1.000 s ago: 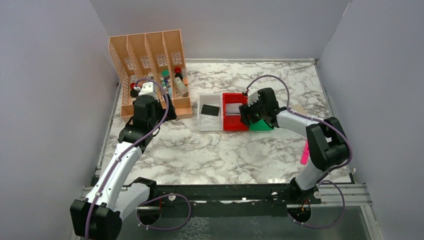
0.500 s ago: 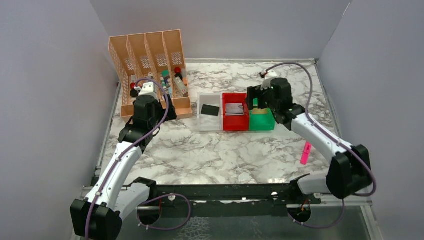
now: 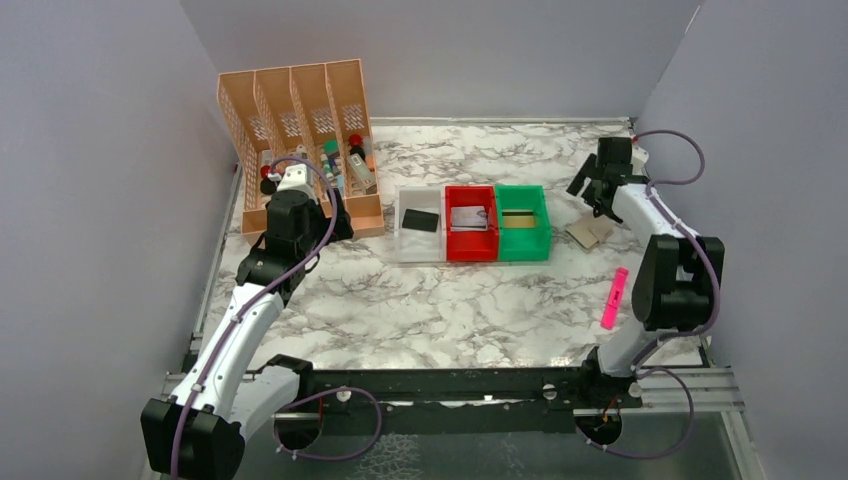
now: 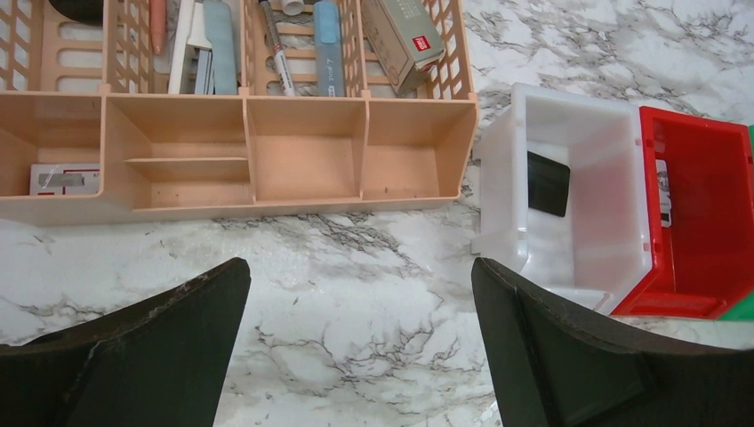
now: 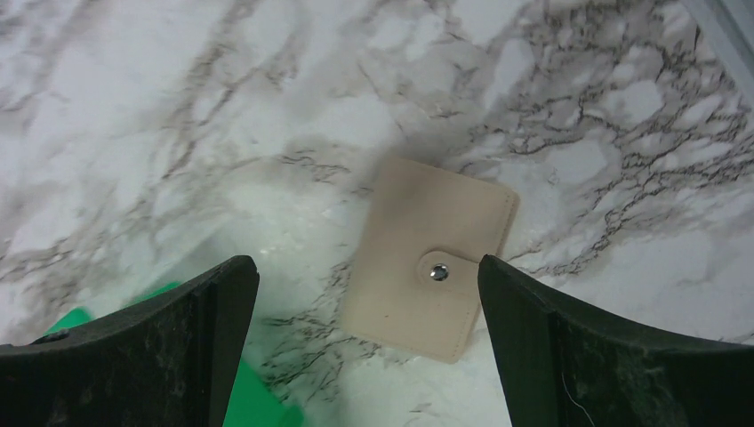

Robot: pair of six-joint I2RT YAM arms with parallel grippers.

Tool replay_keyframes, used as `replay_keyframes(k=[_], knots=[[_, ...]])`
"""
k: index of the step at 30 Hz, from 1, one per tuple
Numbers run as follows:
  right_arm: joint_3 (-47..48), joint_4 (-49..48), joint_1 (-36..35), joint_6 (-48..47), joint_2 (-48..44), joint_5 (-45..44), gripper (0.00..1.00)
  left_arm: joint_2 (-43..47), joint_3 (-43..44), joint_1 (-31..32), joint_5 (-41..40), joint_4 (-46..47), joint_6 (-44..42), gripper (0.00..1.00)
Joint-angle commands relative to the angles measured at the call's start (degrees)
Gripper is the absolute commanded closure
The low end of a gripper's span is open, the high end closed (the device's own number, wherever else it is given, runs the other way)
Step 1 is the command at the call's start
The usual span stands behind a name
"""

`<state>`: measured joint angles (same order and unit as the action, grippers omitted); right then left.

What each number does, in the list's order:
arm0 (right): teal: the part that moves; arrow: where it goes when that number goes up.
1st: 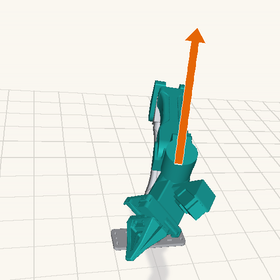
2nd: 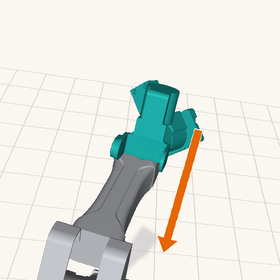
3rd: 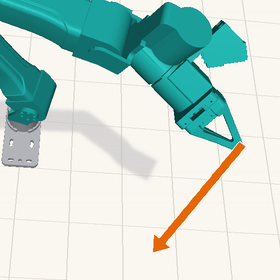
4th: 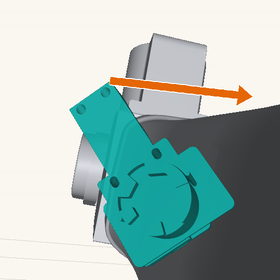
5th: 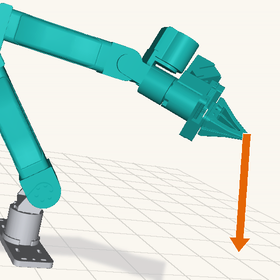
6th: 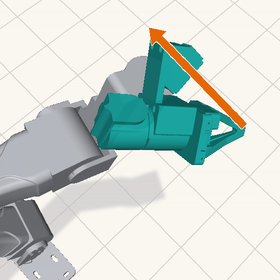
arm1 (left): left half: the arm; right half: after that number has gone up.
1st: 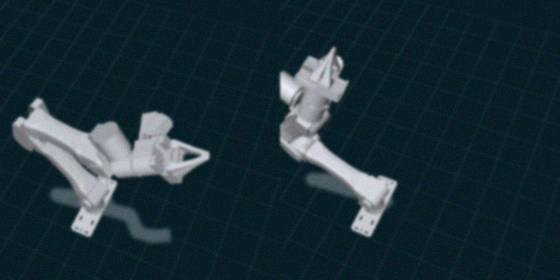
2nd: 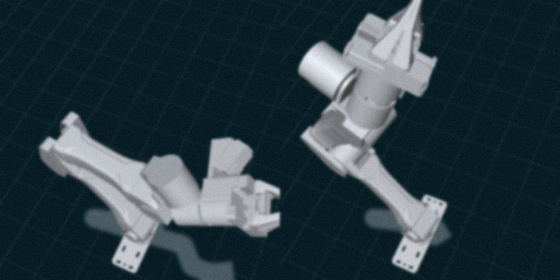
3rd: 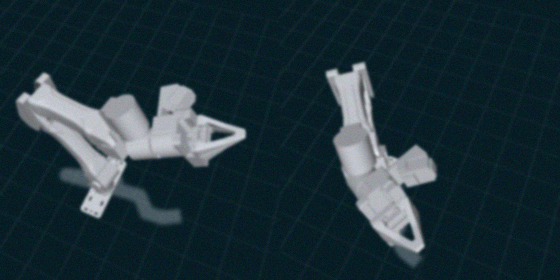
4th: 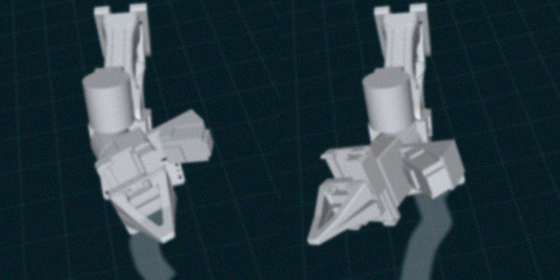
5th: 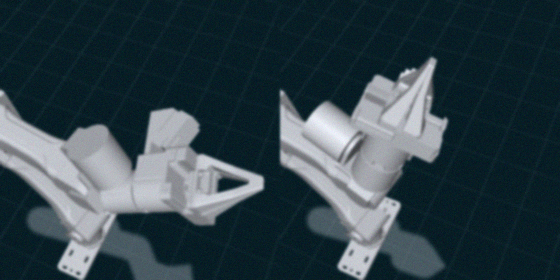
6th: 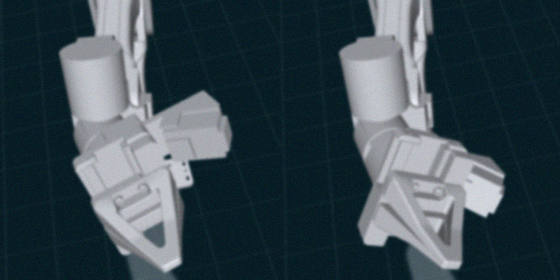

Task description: Take the credit cards out of the card holder

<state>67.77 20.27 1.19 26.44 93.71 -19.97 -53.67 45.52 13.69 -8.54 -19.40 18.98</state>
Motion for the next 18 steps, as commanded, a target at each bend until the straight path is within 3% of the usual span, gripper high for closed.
replay_keyframes(k=[1,7,18], knots=[[5.24,10.16,4.63,6.90,7.66,6.36,0.02,0.34,0.02,-0.51,0.97,0.34,-0.26,0.01],[9.93,13.74,6.02,6.00,16.06,7.12,0.01,0.14,0.12,-0.75,1.37,0.43,-0.09,0.01],[10.31,16.17,6.19,7.85,21.01,4.16,0.00,-0.56,0.15,-1.45,2.73,0.43,-0.02,0.01]])
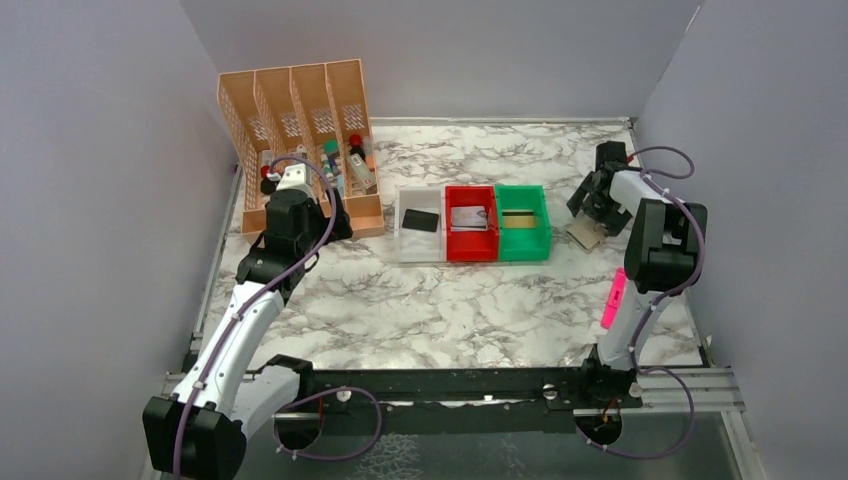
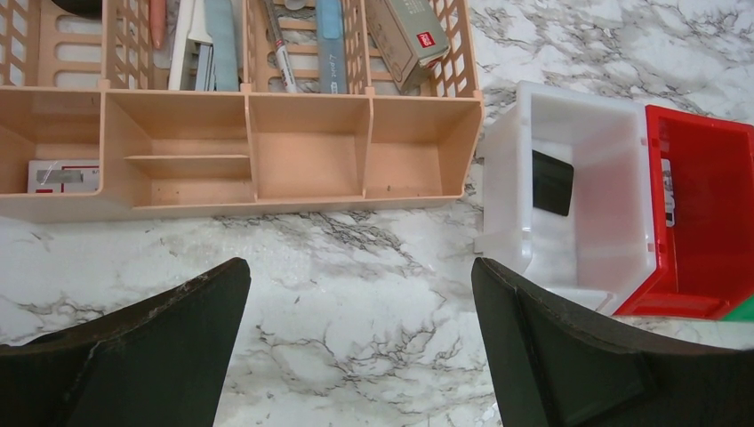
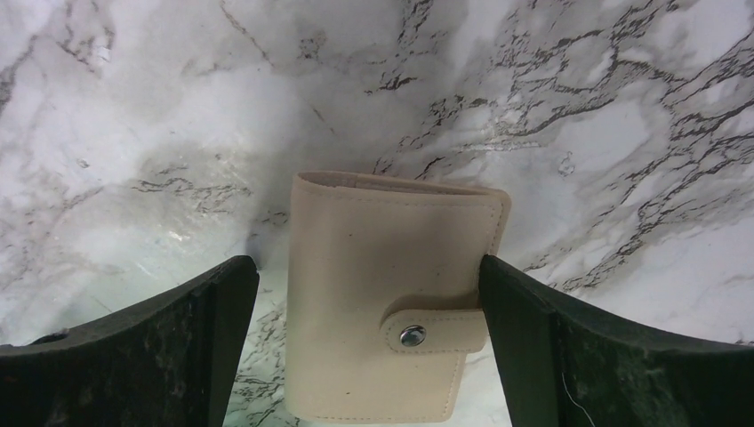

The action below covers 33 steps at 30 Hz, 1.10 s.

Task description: Take the credit cards out of the card holder

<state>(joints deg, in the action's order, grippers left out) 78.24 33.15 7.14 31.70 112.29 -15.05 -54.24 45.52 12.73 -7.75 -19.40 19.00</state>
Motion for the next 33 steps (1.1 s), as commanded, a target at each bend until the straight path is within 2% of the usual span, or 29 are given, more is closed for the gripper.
replay_keyframes(k=[1,6,10,13,21,33], knots=[[-0.94,3.42,0.25,2.99,2.20,-1.06,0.01,0.03,0.10,-0.51,1.95,0.50,0.04,0.01],[-3.19,4.62,0.16,4.33,-1.63,-6.71,0.00,-0.16,-0.03,-0.60,2.10,0.57,0.19,0.01],[-3.92,5.15,0.16,5.12,0.47,-3.53,0.00,-0.54,-0.03,-0.77,3.09,0.96,0.59,0.01],[-7.98,3.52,0.16,5.98,-0.01,-1.98,0.09,-0.54,-0.12,-0.86,3.48,0.95,0.42,0.01],[-15.11,1.05,0.16,7.49,-11.06,0.09,0.23,-0.32,-0.24,-0.87,3.38,1.03,0.60,0.01],[-27.73,0.52,0.16,4.29,-24.78,6.97,0.25,-0.92,-0.18,-0.95,4.84,1.23,0.81,0.01]])
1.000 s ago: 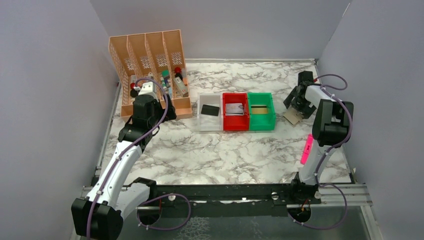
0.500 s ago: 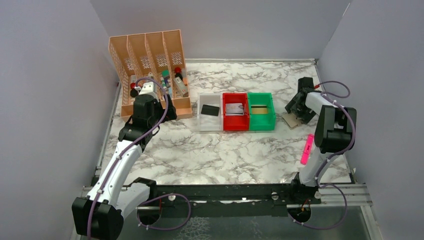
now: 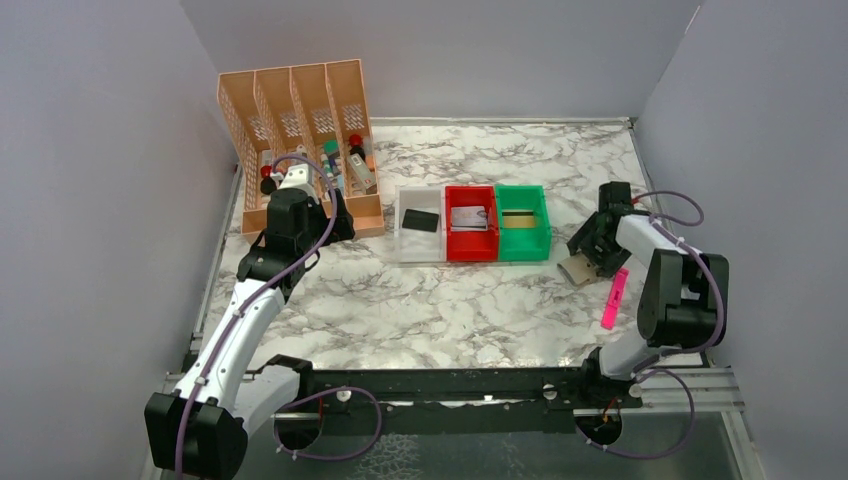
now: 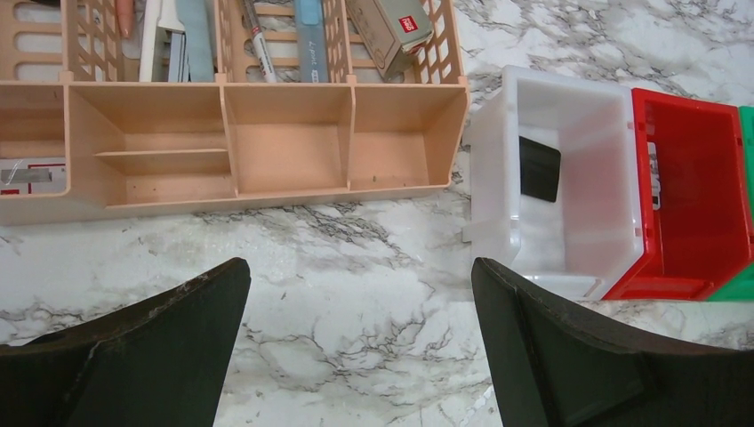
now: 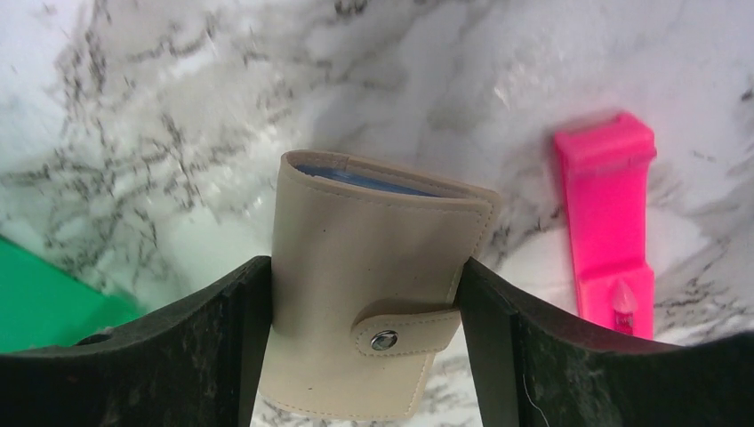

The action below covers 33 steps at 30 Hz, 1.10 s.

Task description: Take the credit cards out of the card holder

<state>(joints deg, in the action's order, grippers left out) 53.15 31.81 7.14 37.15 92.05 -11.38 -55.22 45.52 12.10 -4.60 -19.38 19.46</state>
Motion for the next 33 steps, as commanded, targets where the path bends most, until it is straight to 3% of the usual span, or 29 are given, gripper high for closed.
replay_keyframes(k=[1,9,14,25,28,33], knots=[[-3.32,1.93,0.16,-1.45,-6.06,3.81,0.24,0.04,-0.21,-0.32,1.82,1.23,0.36,0.01],[-10.23,1.79,-0.06,-7.61,-18.98,12.93,0.25,-0.33,-0.25,-0.32,2.72,1.51,0.31,0.01],[-11.88,2.49,-3.74,-6.56,-26.32,19.16,0.25,-0.33,-0.34,-0.39,2.84,1.84,0.44,0.01],[-5.91,10.86,-16.89,-8.57,-31.78,16.57,0.25,-1.98,-0.21,-0.33,4.24,2.76,0.97,0.01],[-5.64,10.36,-24.27,-7.11,-31.38,15.40,0.26,-2.01,-0.29,-0.40,4.34,2.80,1.08,0.01],[-2.22,9.30,-45.60,0.08,-21.57,4.79,0.27,-2.55,-0.59,-0.40,5.54,4.23,1.54,0.01]])
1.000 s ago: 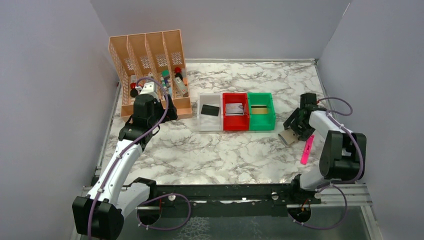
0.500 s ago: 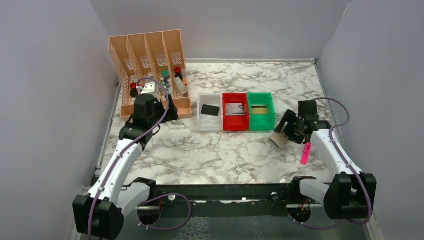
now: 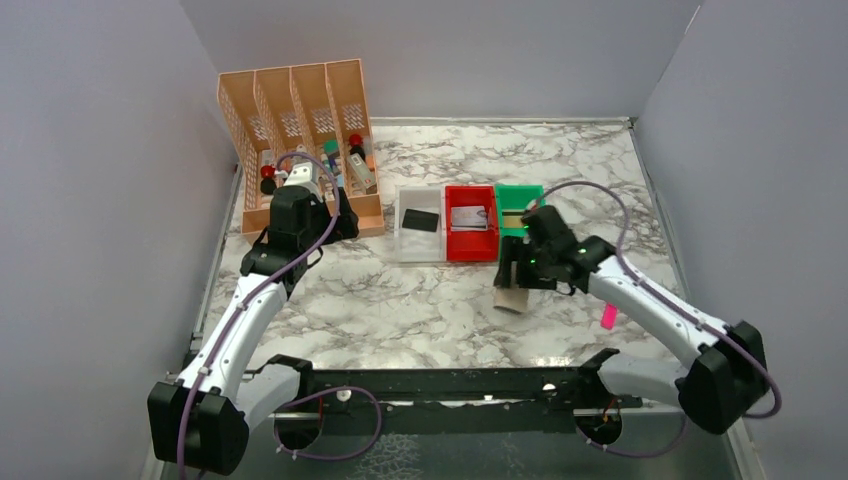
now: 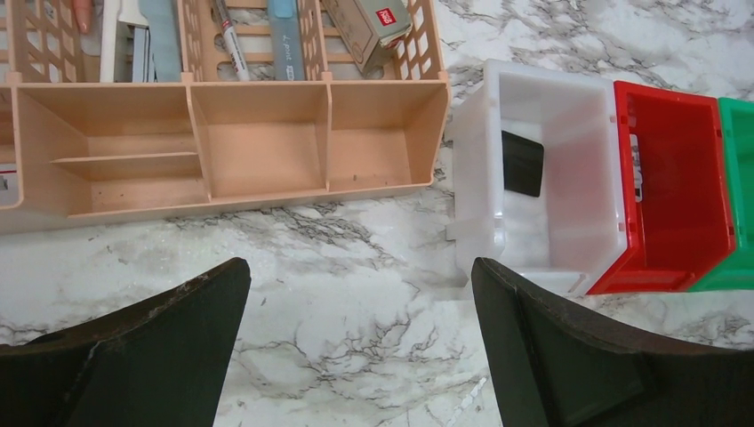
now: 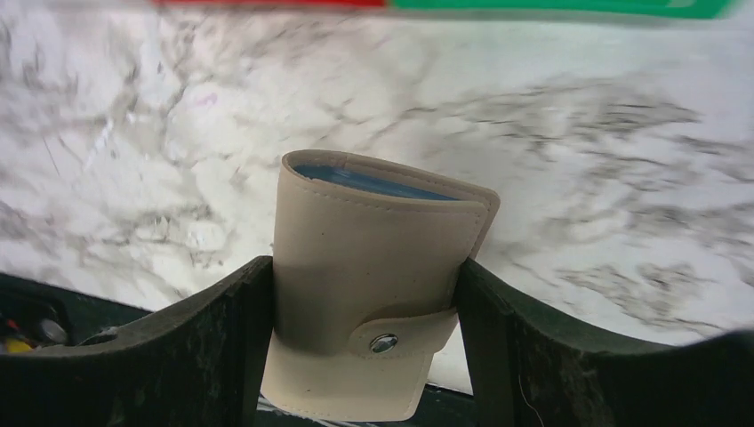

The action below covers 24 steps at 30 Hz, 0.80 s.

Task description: Take the credit cards out of the card holder

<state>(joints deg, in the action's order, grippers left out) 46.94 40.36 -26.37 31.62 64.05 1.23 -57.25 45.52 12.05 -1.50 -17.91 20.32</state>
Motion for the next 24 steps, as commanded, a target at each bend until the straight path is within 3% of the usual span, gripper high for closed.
replay_keyframes(k=[1,9,12,17,24], knots=[[4.94,0.16,-17.03,7.30,8.65,-9.48,0.27,-0.75,-0.67,-0.36,2.65,2.87,0.77,0.01],[8.94,-7.29,-32.51,18.46,24.98,-11.69,0.24,-0.37,-2.01,-0.36,3.22,2.84,1.97,0.01],[8.88,-11.25,-33.69,20.04,28.44,-9.95,0.21,0.41,-3.14,-0.36,0.81,1.70,4.47,0.01],[12.56,-10.46,-33.73,16.76,31.97,-12.01,0.09,2.88,-6.78,-0.36,3.36,2.13,8.57,0.01],[11.01,-6.06,-33.73,14.85,26.79,-17.07,0.06,2.85,-13.04,-0.17,20.00,9.99,13.75,0.01]])
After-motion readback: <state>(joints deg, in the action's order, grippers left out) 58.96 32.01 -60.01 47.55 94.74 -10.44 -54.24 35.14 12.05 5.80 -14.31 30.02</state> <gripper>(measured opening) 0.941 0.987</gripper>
